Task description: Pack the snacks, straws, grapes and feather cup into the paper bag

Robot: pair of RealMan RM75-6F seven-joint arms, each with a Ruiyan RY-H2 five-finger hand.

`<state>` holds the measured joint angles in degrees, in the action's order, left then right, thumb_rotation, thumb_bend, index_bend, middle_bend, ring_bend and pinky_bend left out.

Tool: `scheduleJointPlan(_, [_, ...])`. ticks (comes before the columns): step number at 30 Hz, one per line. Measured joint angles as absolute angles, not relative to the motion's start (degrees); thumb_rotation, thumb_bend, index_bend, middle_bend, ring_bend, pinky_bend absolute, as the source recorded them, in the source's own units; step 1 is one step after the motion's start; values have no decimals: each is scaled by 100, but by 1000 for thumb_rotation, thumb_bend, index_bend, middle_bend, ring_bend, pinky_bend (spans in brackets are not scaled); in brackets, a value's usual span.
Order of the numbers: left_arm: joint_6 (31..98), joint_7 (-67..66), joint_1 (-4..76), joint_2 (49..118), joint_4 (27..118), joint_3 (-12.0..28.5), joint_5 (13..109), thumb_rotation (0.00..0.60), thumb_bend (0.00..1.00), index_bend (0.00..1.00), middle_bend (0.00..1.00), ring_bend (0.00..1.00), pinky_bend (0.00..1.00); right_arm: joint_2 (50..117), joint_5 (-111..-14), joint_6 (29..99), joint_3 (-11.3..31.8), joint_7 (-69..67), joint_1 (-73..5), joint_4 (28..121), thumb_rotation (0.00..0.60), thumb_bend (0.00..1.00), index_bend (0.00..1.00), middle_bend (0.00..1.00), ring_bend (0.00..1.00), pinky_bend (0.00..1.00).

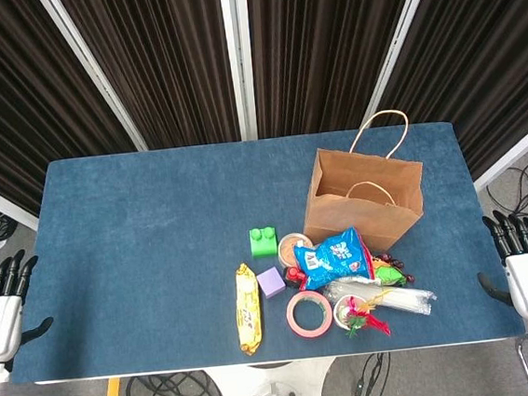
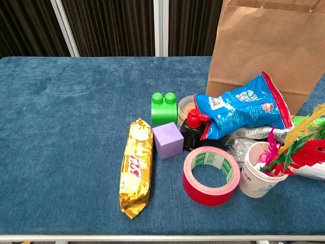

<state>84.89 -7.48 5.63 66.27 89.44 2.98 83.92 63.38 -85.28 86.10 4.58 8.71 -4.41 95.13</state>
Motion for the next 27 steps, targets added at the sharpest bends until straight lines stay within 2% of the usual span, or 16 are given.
scheduleJointPlan(18, [8428,-626,566,6704,8891,256,8405,600,60,102,87,0,143,6185,-8542,8569,549,1178,-544,9879,600,162,46,29,0,0])
scheduleJointPlan(27, [8482,-552,544,6724,8888,265,8423,600,60,102,87,0,143,6064,-8629,8461,400,1440,-536,10230,600,161,46,32,0,0])
